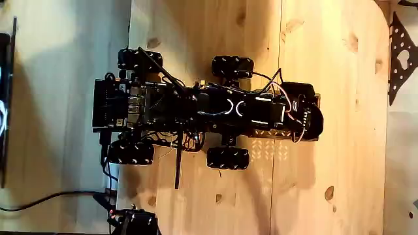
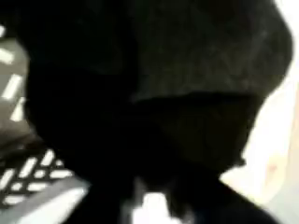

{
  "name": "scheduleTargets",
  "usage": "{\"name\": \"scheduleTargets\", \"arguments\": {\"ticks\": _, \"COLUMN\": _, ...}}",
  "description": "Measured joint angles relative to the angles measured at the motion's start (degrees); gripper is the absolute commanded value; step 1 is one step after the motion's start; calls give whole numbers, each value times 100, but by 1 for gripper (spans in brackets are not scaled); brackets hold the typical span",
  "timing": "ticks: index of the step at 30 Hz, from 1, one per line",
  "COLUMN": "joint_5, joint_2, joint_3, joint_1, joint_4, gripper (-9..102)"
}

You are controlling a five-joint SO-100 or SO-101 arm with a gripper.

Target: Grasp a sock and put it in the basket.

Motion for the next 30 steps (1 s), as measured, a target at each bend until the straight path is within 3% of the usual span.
{"name": "scheduleTargets", "arguments": {"ticks": 30, "joint_5": 0, "joint_2": 0, "joint_3": 0, "joint_1": 53, "joint_4": 0, "gripper": 0}}
